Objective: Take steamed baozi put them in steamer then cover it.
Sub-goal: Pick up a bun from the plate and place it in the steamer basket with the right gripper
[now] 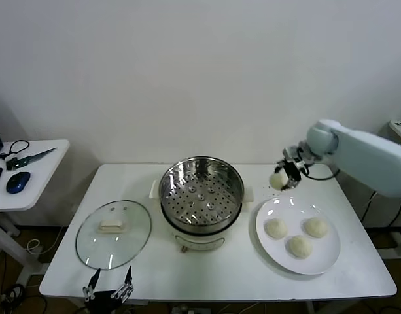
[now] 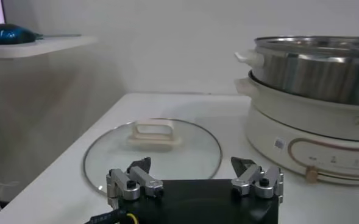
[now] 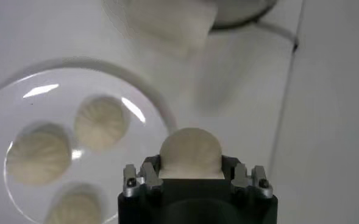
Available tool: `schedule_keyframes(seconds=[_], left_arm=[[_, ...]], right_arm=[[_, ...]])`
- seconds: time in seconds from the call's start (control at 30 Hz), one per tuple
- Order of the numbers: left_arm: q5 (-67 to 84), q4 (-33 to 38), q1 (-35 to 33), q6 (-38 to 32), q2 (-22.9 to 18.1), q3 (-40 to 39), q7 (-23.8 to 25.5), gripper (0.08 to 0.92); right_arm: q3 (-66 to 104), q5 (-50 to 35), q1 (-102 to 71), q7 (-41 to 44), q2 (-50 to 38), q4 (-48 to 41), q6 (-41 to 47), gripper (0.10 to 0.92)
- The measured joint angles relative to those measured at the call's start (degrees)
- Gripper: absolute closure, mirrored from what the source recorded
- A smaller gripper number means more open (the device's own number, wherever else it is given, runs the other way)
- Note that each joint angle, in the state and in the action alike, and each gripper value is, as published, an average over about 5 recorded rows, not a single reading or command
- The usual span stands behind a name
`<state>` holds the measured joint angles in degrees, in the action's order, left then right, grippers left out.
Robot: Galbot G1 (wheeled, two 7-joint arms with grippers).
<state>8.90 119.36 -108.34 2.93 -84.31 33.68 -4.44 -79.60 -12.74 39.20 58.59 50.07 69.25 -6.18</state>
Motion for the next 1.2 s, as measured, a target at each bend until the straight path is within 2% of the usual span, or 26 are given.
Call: schedule_keyframes(seconds=[0.2, 0.5, 0.83, 1.2], left_arm=[[-0.52, 0.07, -0.05, 0.31, -0.30, -0.46, 0.00, 0.177], [-0.98, 0.15, -0.06, 0.19, -0.83, -0.93, -0.01, 0.177], [-1.19, -0.17, -0.22, -0.43, -0.88, -1.33, -0.25, 0.177], [-1.25, -0.98, -0.02, -0.95, -0.84, -1.39, -0.54, 0.177]], right_arm=[[-4.21, 1.05, 7.62, -1.67, 6.07, 4.35, -9.45, 0.381], [-6.05, 8.74, 7.77, -4.40, 14.53, 5.04, -19.54, 0.381], [-4.11, 20.91, 0.11, -7.40, 21.31, -1.87, -25.80, 0.372], [-1.08, 28.36, -7.85, -9.39, 26.11, -11.40, -29.04, 0.372]])
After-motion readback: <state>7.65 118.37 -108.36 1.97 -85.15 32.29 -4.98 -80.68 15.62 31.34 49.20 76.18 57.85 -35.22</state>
